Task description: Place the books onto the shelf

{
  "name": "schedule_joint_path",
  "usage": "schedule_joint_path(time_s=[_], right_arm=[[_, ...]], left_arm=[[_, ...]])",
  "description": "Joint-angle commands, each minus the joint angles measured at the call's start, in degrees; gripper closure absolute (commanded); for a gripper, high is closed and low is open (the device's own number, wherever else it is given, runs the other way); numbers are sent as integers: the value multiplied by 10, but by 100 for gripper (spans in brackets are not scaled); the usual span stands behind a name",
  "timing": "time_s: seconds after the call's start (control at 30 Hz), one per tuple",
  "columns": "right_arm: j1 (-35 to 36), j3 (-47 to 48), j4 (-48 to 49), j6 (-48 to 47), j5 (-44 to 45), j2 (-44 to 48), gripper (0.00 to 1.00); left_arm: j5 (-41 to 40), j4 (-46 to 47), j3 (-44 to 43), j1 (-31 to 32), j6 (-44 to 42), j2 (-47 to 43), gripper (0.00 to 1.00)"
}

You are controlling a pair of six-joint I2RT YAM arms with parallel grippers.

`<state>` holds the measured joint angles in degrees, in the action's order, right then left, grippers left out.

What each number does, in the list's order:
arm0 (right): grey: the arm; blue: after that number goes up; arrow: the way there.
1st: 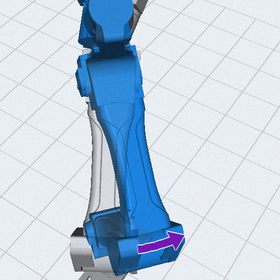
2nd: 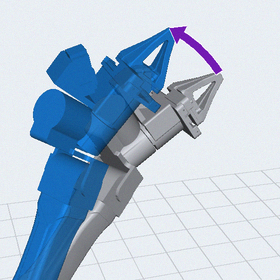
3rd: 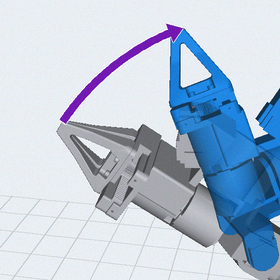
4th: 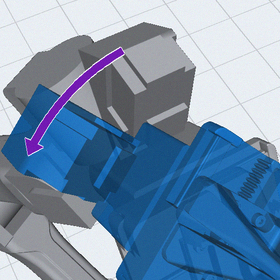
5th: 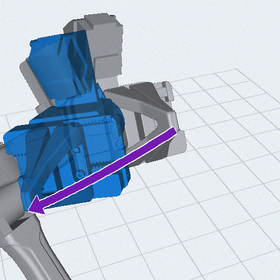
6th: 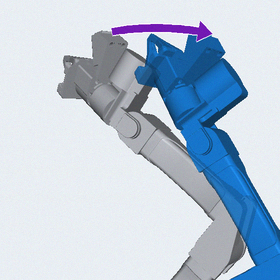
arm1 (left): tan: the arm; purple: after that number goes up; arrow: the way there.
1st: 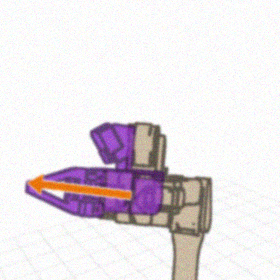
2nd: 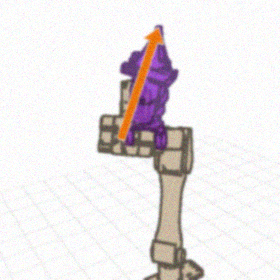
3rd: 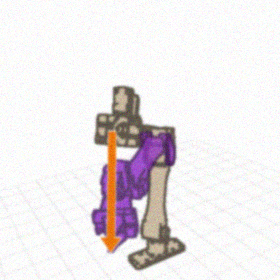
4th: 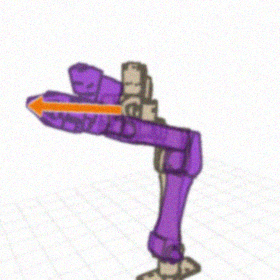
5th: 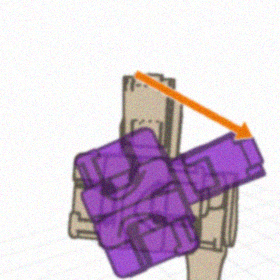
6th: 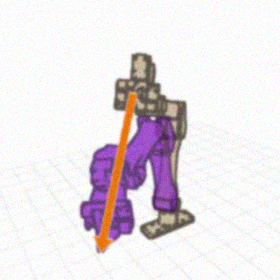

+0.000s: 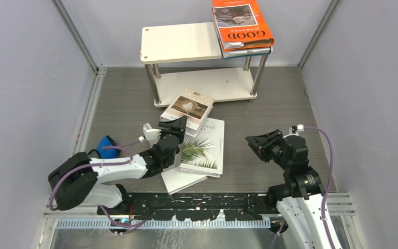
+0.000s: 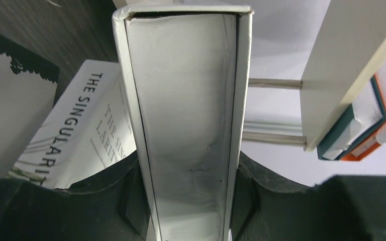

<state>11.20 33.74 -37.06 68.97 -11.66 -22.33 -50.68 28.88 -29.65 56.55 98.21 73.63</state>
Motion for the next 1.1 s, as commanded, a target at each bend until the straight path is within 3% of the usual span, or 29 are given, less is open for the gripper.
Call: schedule_joint_path(time_s=[0.0, 0.4, 1.07], right_arm=[[4, 32, 7, -30, -2, -16, 62], [4, 40, 14, -57, -13, -51, 62], [4, 57, 45, -79, 16, -106, 62]], left_arm=[[-33, 158, -11, -20, -8, 57, 50], [-7, 428, -69, -66, -31, 264, 50], [-3, 482, -114, -118, -41, 353, 48]])
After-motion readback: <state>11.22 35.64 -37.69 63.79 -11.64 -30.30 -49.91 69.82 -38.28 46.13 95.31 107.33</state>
